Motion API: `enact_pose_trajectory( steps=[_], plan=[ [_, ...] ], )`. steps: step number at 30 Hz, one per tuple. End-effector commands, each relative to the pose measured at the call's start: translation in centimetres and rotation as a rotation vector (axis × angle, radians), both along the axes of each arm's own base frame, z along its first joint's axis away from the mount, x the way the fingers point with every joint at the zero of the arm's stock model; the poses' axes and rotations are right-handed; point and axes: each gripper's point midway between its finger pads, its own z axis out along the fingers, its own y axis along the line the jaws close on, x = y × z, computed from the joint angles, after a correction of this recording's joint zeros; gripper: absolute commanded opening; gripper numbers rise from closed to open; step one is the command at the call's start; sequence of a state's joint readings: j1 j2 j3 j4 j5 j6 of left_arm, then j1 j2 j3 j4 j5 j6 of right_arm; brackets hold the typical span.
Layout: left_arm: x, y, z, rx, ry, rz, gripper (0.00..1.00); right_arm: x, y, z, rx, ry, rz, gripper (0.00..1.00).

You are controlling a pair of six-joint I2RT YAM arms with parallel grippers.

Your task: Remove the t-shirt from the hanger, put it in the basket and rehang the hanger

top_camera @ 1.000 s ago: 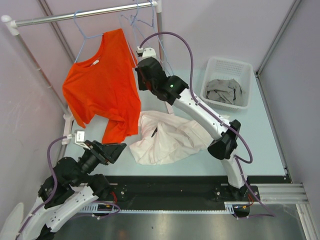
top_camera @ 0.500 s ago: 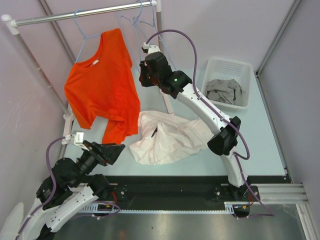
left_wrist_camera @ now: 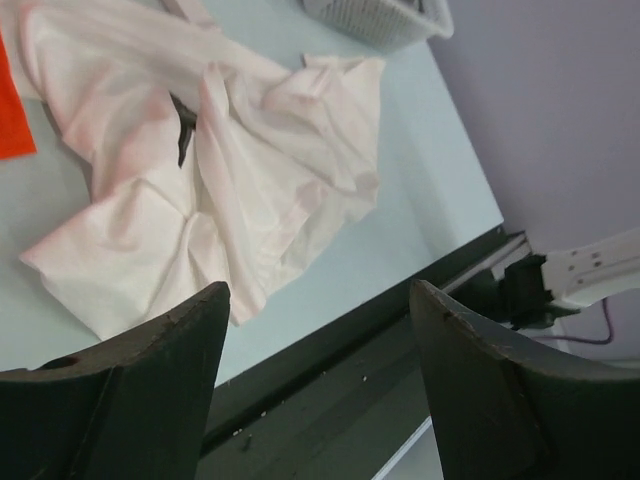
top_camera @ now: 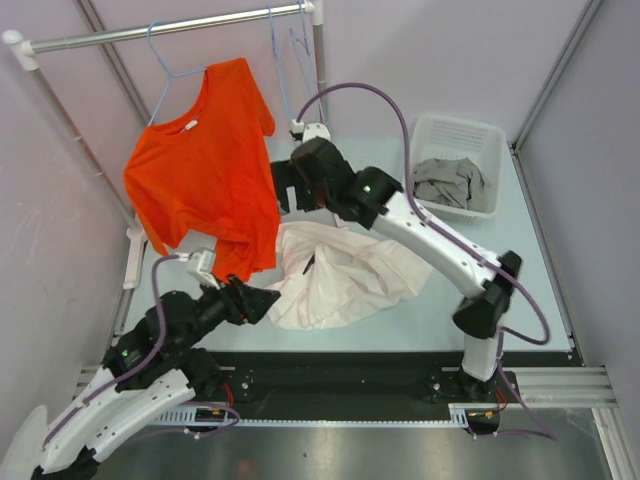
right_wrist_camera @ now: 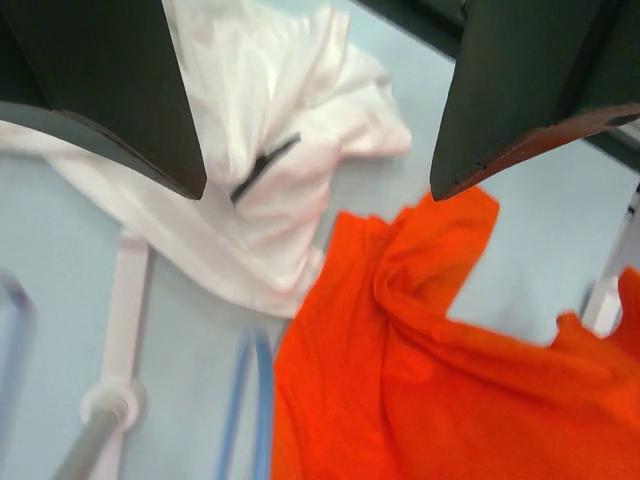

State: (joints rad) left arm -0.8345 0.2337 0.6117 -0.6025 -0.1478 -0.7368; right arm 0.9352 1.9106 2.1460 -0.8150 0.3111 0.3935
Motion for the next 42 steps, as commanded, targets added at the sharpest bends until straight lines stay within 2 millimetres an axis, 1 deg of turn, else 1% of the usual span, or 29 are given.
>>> enact_pose_trajectory(
  steps=[1, 3, 4, 5, 6, 7, 8, 9, 10, 11, 12, 13, 14, 16, 18, 19, 22, 27, 29, 30, 31, 33, 34, 35, 37, 38, 39, 41, 42],
  plan=[
    [0.2, -3.4, -1.9, -0.040, 0.074, -0.095, 0.76, -7.5, -4.0, 2.2, 0.011, -0.042, -0.031, 1.00],
    [0.6, -4.5, -2.4, -0.059, 0.079, -0.115, 0.78, -10.0, -5.3, 0.4, 0.038, 0.002, -0.065, 1.00],
    [1.0, -5.0, -4.4, -0.015, 0.131, -0.114, 0.81, -11.3, -6.7, 1.5, 0.104, -0.005, -0.073, 1.00],
    [1.3, -5.2, -5.2, 0.014, 0.148, -0.104, 0.82, -12.9, -7.7, -3.1, 0.050, 0.055, -0.076, 1.00],
    [1.5, -5.3, -6.3, 0.056, 0.179, -0.093, 0.83, -13.8, -8.3, -4.3, 0.097, 0.099, -0.111, 1.00],
    [1.9, -5.5, -6.8, 0.098, 0.195, -0.078, 0.85, -14.8, -9.5, -2.9, 0.198, 0.101, -0.119, 1.00],
    [1.7, -6.4, -8.7, 0.177, 0.234, -0.097, 0.85, -15.3, -10.5, -4.7, 0.207, 0.127, -0.145, 1.00],
    [2.4, -6.4, -9.5, 0.231, 0.231, -0.058, 0.86, -16.2, -12.2, -8.3, 0.174, 0.167, -0.173, 1.00],
    [2.7, -7.1, -9.3, 0.267, 0.212, -0.059, 0.87, -16.5, -12.7, -9.3, 0.234, 0.203, -0.219, 1.00],
    [2.8, -7.5, -11.1, 0.348, 0.240, -0.053, 0.89, -17.2, -13.8, -8.9, 0.299, 0.207, -0.218, 1.00],
    [3.1, -7.6, -11.6, 0.389, 0.227, -0.023, 0.90, -17.7, -15.0, -11.8, 0.271, 0.233, -0.238, 1.00],
    [3.4, -7.9, -11.9, 0.395, 0.235, -0.007, 0.90, -18.0, -15.5, -12.3, 0.305, 0.251, -0.258, 1.00],
    [3.6, -7.9, -12.5, 0.412, 0.240, 0.007, 0.91, -18.3, -16.4, -11.7, 0.362, 0.251, -0.267, 1.00],
    [4.4, -8.0, -14.2, 0.438, 0.233, 0.040, 0.95, -18.9, -17.7, -13.1, 0.376, 0.267, -0.286, 1.00],
    [5.1, -7.9, -15.6, 0.484, 0.233, 0.068, 1.00, -19.3, -18.7, -12.7, 0.439, 0.269, -0.301, 1.00],
    [5.5, -7.8, -15.8, 0.509, 0.225, 0.084, 1.00, -19.5, -19.4, -13.4, 0.431, 0.276, -0.312, 1.00],
    [5.8, -8.7, -17.2, 0.566, 0.236, 0.057, 1.00, -19.9, -20.5, -13.6, 0.459, 0.283, -0.328, 1.00],
    [6.3, -10.3, -19.7, 0.569, 0.321, 0.007, 1.00, -20.1, -20.5, -13.6, 0.477, 0.284, -0.320, 1.00],
    [6.3, -11.1, -20.1, 0.575, 0.331, -0.039, 0.89, -20.2, -20.2, -13.7, 0.470, 0.292, -0.310, 1.00],
    [6.4, -11.7, -19.7, 0.548, 0.323, -0.061, 0.81, -20.2, -20.0, -13.8, 0.459, 0.292, -0.306, 1.00],
    [6.3, -12.0, -19.5, 0.537, 0.316, -0.089, 0.62, -20.1, -19.9, -14.0, 0.447, 0.294, -0.303, 1.00],
    [6.0, -13.6, -17.4, 0.439, 0.291, -0.177, 0.42, -20.2, -19.6, -14.0, 0.436, 0.298, -0.293, 1.00],
    [5.9, -14.0, -16.6, 0.420, 0.266, -0.219, 0.23, -20.1, -19.3, -14.0, 0.428, 0.292, -0.279, 1.00],
    [5.8, -14.3, -15.4, 0.387, 0.254, -0.252, 0.14, -20.2, -19.1, -14.2, 0.411, 0.295, -0.268, 1.00],
    [5.3, -15.4, -11.1, 0.295, 0.170, -0.331, 0.01, -20.1, -18.8, -13.9, 0.401, 0.284, -0.249, 1.00],
    [5.0, -15.4, -9.8, 0.279, 0.145, -0.347, 0.00, -20.1, -18.6, -13.7, 0.406, 0.283, -0.236, 1.00],
    [4.7, -15.3, -6.8, 0.222, 0.078, -0.363, 0.00, -20.1, -18.5, -13.5, 0.415, 0.280, -0.230, 1.00],
    [3.8, -15.3, -3.6, 0.173, 0.000, -0.412, 0.00, -20.0, -18.3, -12.9, 0.442, 0.272, -0.223, 1.00],
    [3.1, -15.0, -0.9, 0.119, -0.061, -0.433, 0.00, -20.1, -18.2, -12.4, 0.466, 0.271, -0.208, 1.00]
  ],
)
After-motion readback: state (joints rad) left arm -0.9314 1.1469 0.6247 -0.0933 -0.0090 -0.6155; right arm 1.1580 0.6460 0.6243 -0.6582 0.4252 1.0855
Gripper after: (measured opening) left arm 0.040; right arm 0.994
